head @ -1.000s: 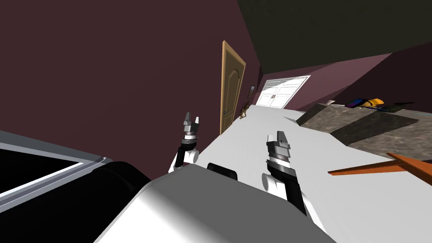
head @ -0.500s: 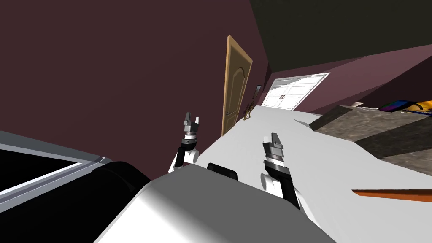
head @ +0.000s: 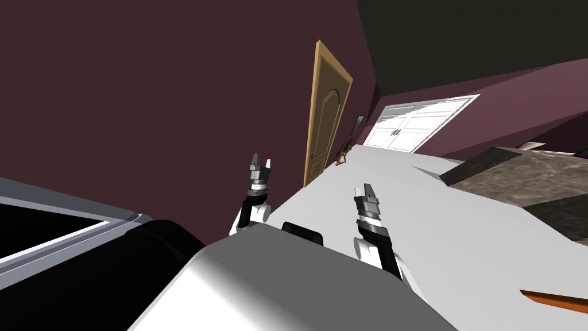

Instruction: Pull the door open

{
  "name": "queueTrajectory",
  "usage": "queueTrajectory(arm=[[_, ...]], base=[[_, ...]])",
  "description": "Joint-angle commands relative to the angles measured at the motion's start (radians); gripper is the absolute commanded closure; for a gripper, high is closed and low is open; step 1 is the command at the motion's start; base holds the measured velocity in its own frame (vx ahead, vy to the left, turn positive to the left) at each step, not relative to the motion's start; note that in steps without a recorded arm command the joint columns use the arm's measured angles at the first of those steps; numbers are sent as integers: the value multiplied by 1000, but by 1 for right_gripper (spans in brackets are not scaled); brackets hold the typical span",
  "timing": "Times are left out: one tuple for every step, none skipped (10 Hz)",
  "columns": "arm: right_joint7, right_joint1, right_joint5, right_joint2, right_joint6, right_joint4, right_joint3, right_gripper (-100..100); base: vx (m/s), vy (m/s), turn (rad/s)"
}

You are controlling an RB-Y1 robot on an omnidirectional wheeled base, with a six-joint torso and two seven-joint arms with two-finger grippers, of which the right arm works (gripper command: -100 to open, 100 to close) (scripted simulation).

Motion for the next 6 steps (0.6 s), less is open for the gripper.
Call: queueTrajectory(arm=[[-14, -8, -1, -15, -15, 31, 0, -100], [-21, -13, -1, -22, -24, 49, 1, -100], [-28, -17, -1, -30, -33, 67, 3, -100], [-35, -21, -1, -37, -42, 86, 4, -100], [-42, -26, -1, -45, -52, 106, 6, -100], [-50, -30, -1, -53, -62, 126, 7, -100]], base=[[106, -21, 112], [93, -14, 101], [90, -25, 98], [92, -34, 116], [100, -30, 114], [89, -17, 114]])
